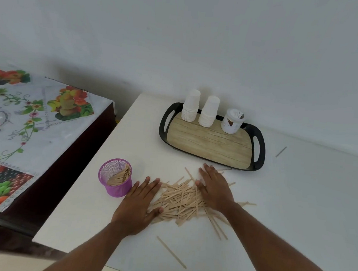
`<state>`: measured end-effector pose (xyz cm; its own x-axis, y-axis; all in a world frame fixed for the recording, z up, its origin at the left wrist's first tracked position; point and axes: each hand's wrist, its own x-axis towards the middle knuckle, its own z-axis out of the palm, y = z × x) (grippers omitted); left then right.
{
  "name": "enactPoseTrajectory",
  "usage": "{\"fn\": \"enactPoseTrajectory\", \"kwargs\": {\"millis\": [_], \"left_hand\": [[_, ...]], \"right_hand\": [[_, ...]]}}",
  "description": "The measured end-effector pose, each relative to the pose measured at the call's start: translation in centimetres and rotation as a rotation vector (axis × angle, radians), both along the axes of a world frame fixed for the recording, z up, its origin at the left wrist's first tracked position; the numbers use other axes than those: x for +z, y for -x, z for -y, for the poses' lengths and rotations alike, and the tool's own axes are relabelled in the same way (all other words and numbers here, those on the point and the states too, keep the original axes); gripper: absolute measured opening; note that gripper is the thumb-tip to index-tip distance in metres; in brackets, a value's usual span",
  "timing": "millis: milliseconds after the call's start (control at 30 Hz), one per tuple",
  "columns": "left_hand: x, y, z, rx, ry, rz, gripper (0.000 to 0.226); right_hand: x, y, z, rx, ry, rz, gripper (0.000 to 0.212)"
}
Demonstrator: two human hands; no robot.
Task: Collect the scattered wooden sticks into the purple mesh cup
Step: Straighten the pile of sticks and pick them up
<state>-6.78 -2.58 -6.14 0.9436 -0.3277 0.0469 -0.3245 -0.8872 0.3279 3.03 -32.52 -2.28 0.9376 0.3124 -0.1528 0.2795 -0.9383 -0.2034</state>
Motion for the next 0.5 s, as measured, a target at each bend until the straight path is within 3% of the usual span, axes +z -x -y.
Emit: {"fn": "enactPoseTrajectory", "kwargs": {"millis": [133, 267, 433, 500], "left_hand": [[0.0, 0.0, -0.1, -0.008, 0.007, -0.014, 0.074], [0.1, 0.0, 0.0, -0.007, 0.009, -0.015, 0.074], [0.2, 0.0, 0.0, -0.011, -0.007, -0.018, 0.074], [0.3, 0.0, -0.1, -0.014, 0.003, -0.022, 0.073]], "right_hand": [[-0.3, 2.1, -1.4, -0.069, 0.058, 0.096, 0.075], [0.3, 2.0, 1.0, -0.133, -0.059, 0.208, 0.068], [-0.1, 2.6, 5.6, -0.065, -0.033, 0.083, 0.065], [-0.5, 3.8, 6.6, -0.089, -0.023, 0.137, 0.063]]}}
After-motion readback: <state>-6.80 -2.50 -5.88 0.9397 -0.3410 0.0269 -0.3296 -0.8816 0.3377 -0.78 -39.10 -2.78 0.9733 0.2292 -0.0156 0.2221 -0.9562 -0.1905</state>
